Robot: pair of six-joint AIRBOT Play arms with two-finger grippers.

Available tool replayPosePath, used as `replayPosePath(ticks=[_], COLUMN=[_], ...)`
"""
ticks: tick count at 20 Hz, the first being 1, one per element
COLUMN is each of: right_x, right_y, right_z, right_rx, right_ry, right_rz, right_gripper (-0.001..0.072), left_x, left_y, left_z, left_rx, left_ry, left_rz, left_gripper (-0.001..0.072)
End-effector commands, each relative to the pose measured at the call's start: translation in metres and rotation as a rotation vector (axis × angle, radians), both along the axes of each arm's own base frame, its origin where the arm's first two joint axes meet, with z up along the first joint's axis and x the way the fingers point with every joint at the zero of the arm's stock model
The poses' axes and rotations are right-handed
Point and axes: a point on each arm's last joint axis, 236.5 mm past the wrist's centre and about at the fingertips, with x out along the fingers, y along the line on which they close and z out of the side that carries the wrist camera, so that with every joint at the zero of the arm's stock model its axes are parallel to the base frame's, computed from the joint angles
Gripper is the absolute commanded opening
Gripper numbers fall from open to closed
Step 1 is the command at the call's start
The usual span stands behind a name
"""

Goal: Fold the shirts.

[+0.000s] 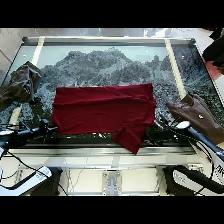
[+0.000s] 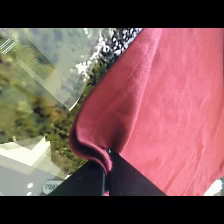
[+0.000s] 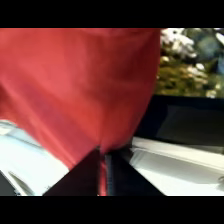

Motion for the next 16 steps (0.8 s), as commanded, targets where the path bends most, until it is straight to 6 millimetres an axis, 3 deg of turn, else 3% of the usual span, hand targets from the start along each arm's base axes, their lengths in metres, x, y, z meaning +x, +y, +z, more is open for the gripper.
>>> replayPosePath(ticks=[1, 5, 9, 16], right_x=[-0.002, 0.000, 0.015, 0.099], right_y=[0.019, 0.028, 0.024, 0.018], right_z=[0.009, 0.051, 0.105, 0.216], right_rx=[0.043, 0.106, 0.074, -0.007], right_ry=[-0.027, -0.103, -0.240, -0.641], right_rz=[0.073, 0.189, 0.255, 0.203], right_gripper=[0.0018, 0.0017, 0.0016, 0.0014], left_x=[-0.001, 0.001, 0.016, 0.056], left_y=[-0.003, -0.011, 0.003, 0.036], left_z=[0.001, 0.020, 0.072, 0.182], left_rx=[-0.011, -0.035, 0.050, 0.309], left_ry=[0.001, -0.042, -0.185, -0.460], left_rz=[-0.008, -0.084, -0.127, -0.117], left_gripper=[0.0013, 0.0013, 0.0012, 0.0010])
